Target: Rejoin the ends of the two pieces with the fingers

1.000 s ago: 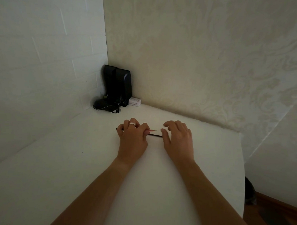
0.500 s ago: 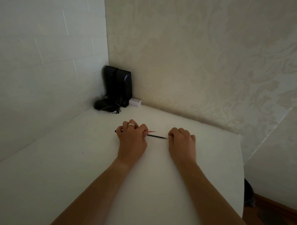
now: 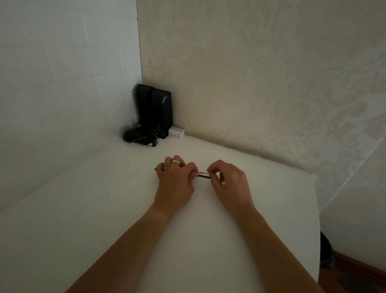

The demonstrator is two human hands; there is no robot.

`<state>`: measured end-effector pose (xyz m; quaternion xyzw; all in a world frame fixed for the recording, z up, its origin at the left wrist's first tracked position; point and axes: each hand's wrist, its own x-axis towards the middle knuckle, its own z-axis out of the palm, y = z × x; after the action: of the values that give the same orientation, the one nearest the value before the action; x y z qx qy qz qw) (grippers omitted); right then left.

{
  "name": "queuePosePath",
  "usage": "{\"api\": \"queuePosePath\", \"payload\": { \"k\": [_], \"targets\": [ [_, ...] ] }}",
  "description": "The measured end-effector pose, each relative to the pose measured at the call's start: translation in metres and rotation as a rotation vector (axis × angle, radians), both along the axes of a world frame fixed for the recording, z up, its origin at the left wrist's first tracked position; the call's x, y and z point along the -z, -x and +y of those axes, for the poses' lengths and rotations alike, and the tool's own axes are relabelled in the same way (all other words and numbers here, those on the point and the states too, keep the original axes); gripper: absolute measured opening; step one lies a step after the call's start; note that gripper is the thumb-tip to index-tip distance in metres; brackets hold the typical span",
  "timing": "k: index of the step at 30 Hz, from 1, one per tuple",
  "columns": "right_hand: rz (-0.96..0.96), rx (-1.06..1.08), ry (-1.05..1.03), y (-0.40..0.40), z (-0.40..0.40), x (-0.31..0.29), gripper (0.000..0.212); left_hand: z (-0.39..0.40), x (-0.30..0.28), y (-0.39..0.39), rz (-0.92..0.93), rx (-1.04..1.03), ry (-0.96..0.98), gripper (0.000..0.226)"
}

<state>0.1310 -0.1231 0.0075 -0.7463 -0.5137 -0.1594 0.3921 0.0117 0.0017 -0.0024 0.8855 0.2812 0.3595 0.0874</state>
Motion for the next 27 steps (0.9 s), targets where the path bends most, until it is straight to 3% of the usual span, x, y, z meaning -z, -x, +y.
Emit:
{"api": "queuePosePath", "payload": {
  "k": [9, 27],
  "targets": [
    [0.021, 0.03, -0.071, -0.0021, 0.0032, -0.0016, 0.012, 0.0009, -0.0003, 0.0, -0.012, -0.012, 0.025, 0.01],
    [0.061, -0.068, 0.021, 0.0025, 0.006, 0.0004, 0.015, 0.0009, -0.0015, 0.0005, 0.014, 0.099, 0.049, 0.011]
  ]
}}
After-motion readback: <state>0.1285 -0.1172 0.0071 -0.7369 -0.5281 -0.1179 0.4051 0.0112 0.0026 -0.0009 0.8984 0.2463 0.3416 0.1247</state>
